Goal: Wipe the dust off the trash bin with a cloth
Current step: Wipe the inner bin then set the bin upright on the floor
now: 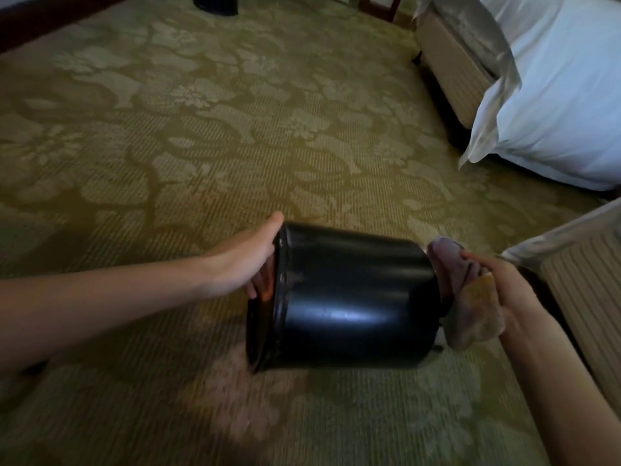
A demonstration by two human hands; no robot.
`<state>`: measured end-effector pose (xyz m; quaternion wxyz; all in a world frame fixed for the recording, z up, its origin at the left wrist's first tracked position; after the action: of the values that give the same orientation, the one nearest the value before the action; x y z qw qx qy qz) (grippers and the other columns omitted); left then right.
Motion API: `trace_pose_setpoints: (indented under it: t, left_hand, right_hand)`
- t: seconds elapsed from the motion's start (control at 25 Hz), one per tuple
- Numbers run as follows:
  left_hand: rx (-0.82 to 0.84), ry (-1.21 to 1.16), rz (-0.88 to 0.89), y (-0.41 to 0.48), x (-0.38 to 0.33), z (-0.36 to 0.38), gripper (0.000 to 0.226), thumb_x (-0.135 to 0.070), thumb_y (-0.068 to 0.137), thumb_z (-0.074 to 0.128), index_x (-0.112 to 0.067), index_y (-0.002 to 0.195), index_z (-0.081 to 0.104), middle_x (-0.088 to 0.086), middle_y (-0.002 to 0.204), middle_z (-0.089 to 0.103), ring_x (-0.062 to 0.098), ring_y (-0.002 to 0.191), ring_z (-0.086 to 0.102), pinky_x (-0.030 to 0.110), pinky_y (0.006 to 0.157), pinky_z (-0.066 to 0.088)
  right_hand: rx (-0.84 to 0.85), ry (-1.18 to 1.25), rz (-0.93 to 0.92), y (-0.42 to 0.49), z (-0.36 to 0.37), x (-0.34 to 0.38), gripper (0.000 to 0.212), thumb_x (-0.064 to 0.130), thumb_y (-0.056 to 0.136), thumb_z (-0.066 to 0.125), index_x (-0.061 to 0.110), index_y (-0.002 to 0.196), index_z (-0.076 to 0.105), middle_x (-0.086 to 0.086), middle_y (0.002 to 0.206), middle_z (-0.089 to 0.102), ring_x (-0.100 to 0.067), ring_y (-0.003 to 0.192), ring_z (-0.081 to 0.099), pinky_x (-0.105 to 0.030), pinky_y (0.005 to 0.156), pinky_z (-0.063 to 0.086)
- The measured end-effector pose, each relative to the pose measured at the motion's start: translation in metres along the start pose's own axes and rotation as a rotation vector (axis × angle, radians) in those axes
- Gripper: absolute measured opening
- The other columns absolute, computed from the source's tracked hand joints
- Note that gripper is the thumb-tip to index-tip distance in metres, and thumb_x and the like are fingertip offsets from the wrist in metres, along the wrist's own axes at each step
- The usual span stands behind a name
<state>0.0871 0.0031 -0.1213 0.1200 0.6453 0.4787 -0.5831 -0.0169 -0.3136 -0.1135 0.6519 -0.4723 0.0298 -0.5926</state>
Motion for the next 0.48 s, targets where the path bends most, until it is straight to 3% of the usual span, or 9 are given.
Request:
trace_pose_setpoints:
  t: [0.12, 0.2, 0.28, 0.36, 0.44, 0.48]
  left_hand:
    - [-0.084, 0.154, 0.067, 0.003, 0.006, -0.01, 0.096, -0.08, 0.082, 0.006, -0.006, 0.077, 0.067, 0.011, 0.078, 0.071, 0.032, 0.078, 0.067, 0.045, 0.076, 0.055]
    - [-0.058, 0.173, 0.046, 0.002, 0.02, -0.011, 0.098, -0.084, 0.08, 0.009, -0.008, 0.087, 0.071, 0.011, 0.086, 0.074, 0.03, 0.085, 0.068, 0.046, 0.081, 0.054]
    - [0.009, 0.179, 0.072, -0.002, 0.025, -0.008, 0.078, -0.075, 0.087, 0.019, -0.018, 0.087, 0.072, 0.005, 0.09, 0.075, 0.024, 0.087, 0.069, 0.044, 0.083, 0.054]
    - [0.082, 0.166, 0.131, -0.008, 0.024, -0.003, 0.071, -0.075, 0.086, 0.028, -0.019, 0.089, 0.071, 0.006, 0.098, 0.075, 0.024, 0.096, 0.069, 0.046, 0.09, 0.052]
    - [0.1, 0.128, 0.145, -0.012, 0.026, -0.002, 0.072, -0.077, 0.072, 0.035, -0.015, 0.09, 0.066, 0.015, 0.106, 0.071, 0.034, 0.106, 0.065, 0.046, 0.094, 0.049]
    - [0.106, 0.085, 0.122, -0.013, 0.027, -0.003, 0.065, -0.069, 0.07, 0.034, -0.013, 0.087, 0.064, 0.017, 0.102, 0.069, 0.037, 0.106, 0.063, 0.041, 0.088, 0.049]
  right_hand:
    - [-0.096, 0.017, -0.124, 0.005, -0.007, -0.004, 0.079, -0.004, 0.02, 0.095, 0.001, 0.094, 0.068, -0.001, 0.058, 0.064, -0.005, 0.044, 0.062, -0.014, 0.042, 0.05]
    - [-0.245, -0.195, -0.323, -0.001, -0.005, 0.002, 0.053, 0.014, 0.053, 0.09, 0.005, 0.101, 0.071, -0.007, 0.074, 0.07, -0.008, 0.058, 0.068, -0.021, 0.054, 0.054]
    - [-0.503, -0.506, -0.627, -0.013, -0.002, 0.011, 0.011, 0.02, 0.08, 0.074, 0.013, 0.089, 0.073, -0.004, 0.078, 0.069, -0.004, 0.059, 0.067, -0.023, 0.06, 0.052]
    - [-0.625, -0.899, -0.934, -0.028, 0.027, 0.004, 0.012, 0.021, 0.091, 0.064, 0.024, 0.084, 0.073, 0.002, 0.085, 0.068, 0.0, 0.071, 0.065, -0.026, 0.07, 0.051]
    - [-0.644, -1.246, -1.195, -0.038, 0.065, -0.022, 0.017, 0.023, 0.095, 0.06, 0.028, 0.106, 0.072, 0.01, 0.111, 0.066, -0.005, 0.099, 0.062, -0.025, 0.088, 0.048]
    - [-0.582, -1.358, -1.289, -0.036, 0.085, -0.042, 0.023, 0.023, 0.096, 0.058, 0.029, 0.115, 0.07, 0.011, 0.12, 0.063, -0.007, 0.107, 0.059, -0.023, 0.093, 0.045]
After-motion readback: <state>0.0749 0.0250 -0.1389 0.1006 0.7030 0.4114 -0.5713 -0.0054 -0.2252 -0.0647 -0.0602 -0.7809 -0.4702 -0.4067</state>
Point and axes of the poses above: each hand's wrist, its own y-axis towards the middle knuckle, its own z-axis out of the palm, x = y × z, the point moved 7 cm from there along y, towards the middle knuckle
